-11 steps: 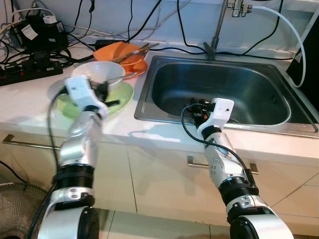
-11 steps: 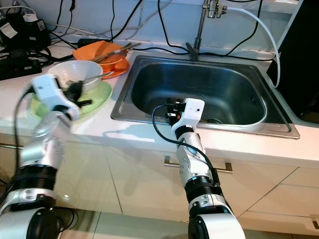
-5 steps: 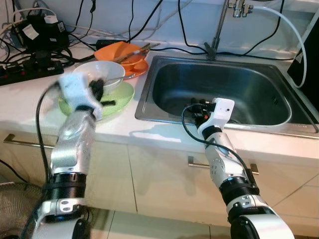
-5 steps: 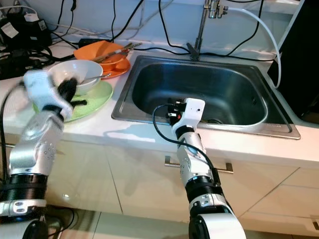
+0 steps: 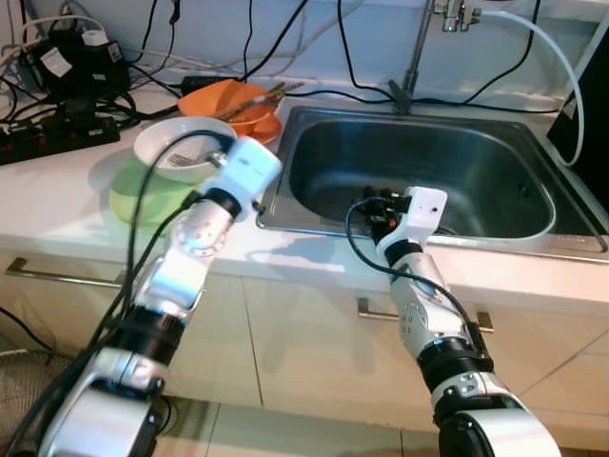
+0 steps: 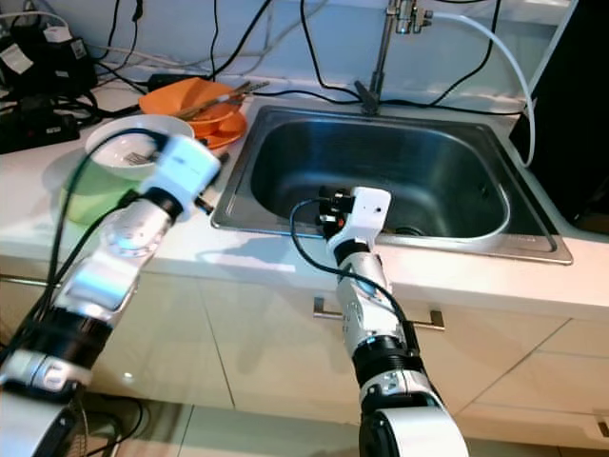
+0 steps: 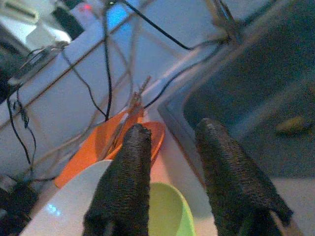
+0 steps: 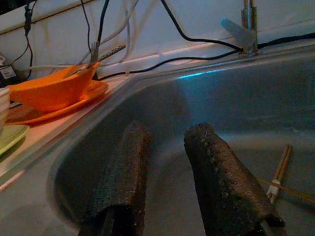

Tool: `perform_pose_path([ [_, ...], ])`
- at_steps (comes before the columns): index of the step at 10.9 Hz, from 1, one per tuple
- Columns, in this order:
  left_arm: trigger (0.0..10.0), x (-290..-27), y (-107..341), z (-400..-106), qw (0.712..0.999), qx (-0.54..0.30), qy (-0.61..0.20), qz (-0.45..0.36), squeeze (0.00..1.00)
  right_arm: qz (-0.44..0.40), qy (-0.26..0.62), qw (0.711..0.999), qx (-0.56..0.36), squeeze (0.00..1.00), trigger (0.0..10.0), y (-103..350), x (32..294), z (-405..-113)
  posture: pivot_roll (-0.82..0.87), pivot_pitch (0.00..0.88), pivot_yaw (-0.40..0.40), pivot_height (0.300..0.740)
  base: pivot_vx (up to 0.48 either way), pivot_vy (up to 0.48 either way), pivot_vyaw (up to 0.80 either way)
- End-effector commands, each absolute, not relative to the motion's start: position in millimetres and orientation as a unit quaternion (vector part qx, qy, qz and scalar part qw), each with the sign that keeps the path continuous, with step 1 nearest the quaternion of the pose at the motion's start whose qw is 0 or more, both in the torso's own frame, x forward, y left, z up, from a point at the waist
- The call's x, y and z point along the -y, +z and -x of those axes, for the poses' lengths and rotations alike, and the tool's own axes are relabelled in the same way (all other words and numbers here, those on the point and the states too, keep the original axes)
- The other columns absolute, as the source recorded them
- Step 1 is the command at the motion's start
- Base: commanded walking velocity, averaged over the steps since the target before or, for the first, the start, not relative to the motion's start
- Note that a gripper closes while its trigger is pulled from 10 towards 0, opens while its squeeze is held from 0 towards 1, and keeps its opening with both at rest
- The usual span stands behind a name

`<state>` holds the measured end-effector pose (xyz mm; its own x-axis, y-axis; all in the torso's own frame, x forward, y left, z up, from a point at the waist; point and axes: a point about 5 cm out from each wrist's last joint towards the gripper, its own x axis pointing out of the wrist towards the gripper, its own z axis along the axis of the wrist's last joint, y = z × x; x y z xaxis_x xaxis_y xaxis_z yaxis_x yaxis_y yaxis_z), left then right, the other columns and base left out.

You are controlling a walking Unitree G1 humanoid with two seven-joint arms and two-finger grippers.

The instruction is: Kitchen organization

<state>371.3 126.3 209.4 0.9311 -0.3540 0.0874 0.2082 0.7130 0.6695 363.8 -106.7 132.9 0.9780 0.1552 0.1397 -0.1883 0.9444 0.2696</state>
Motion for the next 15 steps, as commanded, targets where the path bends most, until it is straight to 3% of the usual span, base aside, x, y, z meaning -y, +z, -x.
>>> perform_pose_path([
  [1, 10.0, -122.1, 217.1, -375.5, 0.902, 0.122, -0.150, -0.385, 1.00, -0.142, 0.082, 0.986, 0.039, 0.00, 10.0, 123.5, 107.9, -361.3, 0.15, 0.007, 0.032, 0.740, 0.000, 0.000, 0.00],
  [2, 10.0, -120.3, 218.7, -379.3, 0.890, 0.123, -0.149, -0.413, 0.00, -0.143, 0.081, 0.986, 0.039, 0.00, 10.0, 122.9, 108.2, -360.6, 0.14, 0.008, 0.034, 0.740, 0.000, 0.000, 0.00],
  [3, 10.0, -119.4, 221.5, -384.8, 0.884, 0.127, -0.140, -0.428, 0.00, -0.142, 0.079, 0.986, 0.039, 0.00, 10.0, 122.3, 109.0, -360.4, 0.14, 0.008, 0.035, 0.740, 0.000, 0.000, 0.00],
  [4, 10.0, -119.6, 224.6, -390.6, 0.889, 0.128, -0.132, -0.420, 1.00, -0.142, 0.078, 0.986, 0.039, 0.00, 10.0, 122.1, 109.7, -360.3, 0.14, 0.008, 0.036, 0.740, 0.000, 0.000, 0.00],
  [7, 10.0, -121.9, 231.8, -401.1, 0.883, 0.126, -0.102, -0.440, 1.00, -0.142, 0.075, 0.986, 0.038, 0.00, 10.0, 120.7, 110.9, -359.2, 0.14, 0.017, 0.035, 0.740, 0.000, 0.000, 0.00],
  [8, 10.0, -125.2, 232.0, -403.5, 0.881, 0.121, -0.097, -0.448, 0.00, -0.142, 0.075, 0.986, 0.038, 0.00, 10.0, 120.5, 110.6, -359.3, 0.14, 0.017, 0.032, 0.740, 0.000, 0.000, 0.00],
  [15, 10.0, -131.1, 216.3, -414.2, 0.884, 0.063, -0.088, -0.456, 0.00, -0.142, 0.074, 0.986, 0.039, 0.00, 10.0, 118.7, 110.4, -356.2, 0.12, 0.038, 0.039, 0.740, 0.000, 0.000, 0.00],
])
